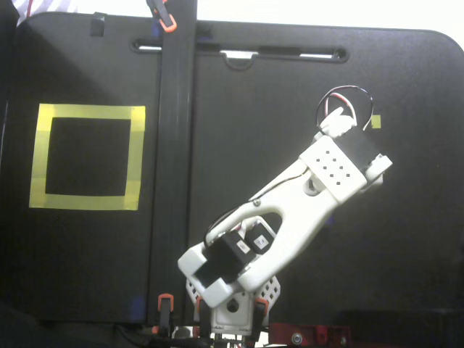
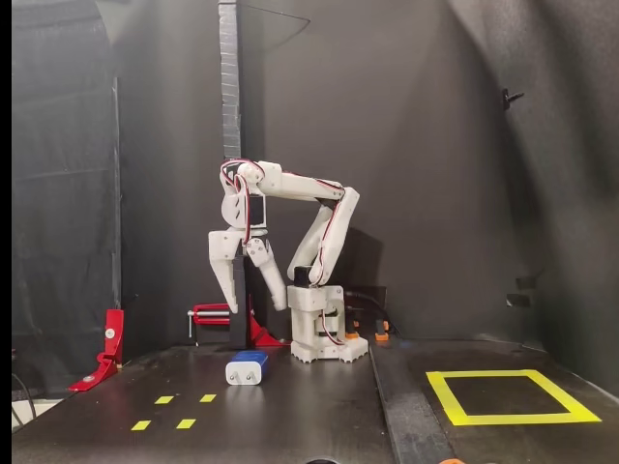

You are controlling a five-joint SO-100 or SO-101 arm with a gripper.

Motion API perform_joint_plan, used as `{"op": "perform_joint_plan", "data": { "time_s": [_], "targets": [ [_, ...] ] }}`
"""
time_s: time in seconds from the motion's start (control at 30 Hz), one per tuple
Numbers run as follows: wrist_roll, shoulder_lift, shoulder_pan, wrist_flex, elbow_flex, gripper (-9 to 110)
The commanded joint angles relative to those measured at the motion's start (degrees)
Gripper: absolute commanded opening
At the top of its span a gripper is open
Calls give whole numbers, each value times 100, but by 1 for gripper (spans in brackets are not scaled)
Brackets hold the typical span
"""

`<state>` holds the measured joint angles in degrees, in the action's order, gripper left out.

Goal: Grasp the block and place it in the designated area.

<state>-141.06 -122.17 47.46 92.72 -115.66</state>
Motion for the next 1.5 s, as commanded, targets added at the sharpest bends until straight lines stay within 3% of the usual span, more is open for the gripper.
{"op": "perform_joint_plan", "data": {
  "time_s": [0.0,0.67,1.47],
  "targets": [
    [-35,-97,62,-79,18,39],
    [-229,-114,237,-334,-255,40],
    [-448,-343,668,-2294,-2127,40]
  ]
}}
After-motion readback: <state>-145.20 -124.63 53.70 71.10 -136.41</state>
